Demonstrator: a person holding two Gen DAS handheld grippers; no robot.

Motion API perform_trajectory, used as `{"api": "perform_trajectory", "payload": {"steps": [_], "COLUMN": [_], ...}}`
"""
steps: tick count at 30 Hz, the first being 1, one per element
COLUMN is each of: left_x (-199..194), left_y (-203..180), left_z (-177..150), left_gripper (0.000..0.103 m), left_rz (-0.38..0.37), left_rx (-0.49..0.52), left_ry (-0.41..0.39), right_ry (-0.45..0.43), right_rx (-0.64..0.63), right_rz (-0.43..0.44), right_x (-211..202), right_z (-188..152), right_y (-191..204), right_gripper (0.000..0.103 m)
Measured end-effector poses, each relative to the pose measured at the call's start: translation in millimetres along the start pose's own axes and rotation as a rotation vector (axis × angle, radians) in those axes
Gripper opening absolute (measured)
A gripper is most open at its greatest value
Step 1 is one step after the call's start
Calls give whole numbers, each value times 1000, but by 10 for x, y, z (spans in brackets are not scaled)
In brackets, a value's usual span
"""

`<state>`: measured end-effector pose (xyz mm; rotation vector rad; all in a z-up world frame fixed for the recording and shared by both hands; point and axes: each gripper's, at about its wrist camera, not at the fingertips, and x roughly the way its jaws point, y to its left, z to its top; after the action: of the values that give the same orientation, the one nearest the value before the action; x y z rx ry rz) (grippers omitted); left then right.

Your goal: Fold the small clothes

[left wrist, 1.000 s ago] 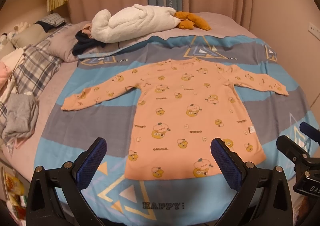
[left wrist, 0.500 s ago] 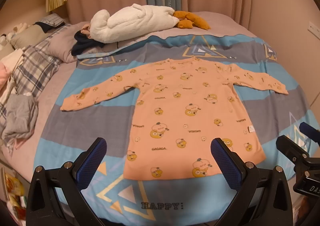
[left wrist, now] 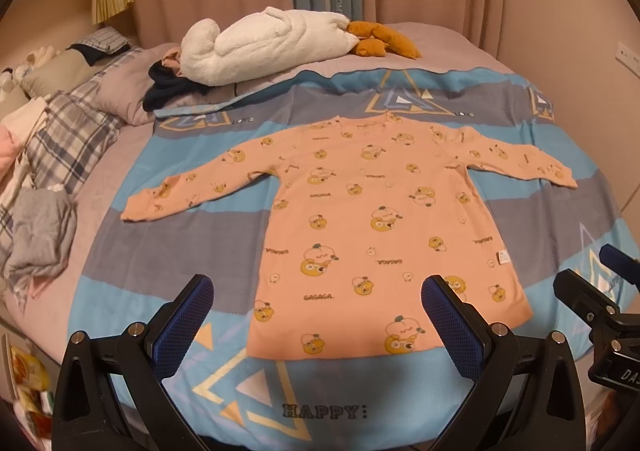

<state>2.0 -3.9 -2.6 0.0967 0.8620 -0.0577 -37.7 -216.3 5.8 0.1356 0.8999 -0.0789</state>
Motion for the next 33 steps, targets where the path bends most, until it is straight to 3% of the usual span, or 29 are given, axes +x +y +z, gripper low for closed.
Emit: {"api": "perform_trajectory", "payload": {"steps": [33], "left_x": [10], "left_y": [11], "left_z": [-54], "left_gripper": [103], "left_rz": [-4], "left_rx": [-4], "left_ry": [4], "right_ry": [4], "right_rx": [6], "right_rz": [2], "right_x": [17], "right_z": [-35], "right_y": [3], "right_gripper": [103]}}
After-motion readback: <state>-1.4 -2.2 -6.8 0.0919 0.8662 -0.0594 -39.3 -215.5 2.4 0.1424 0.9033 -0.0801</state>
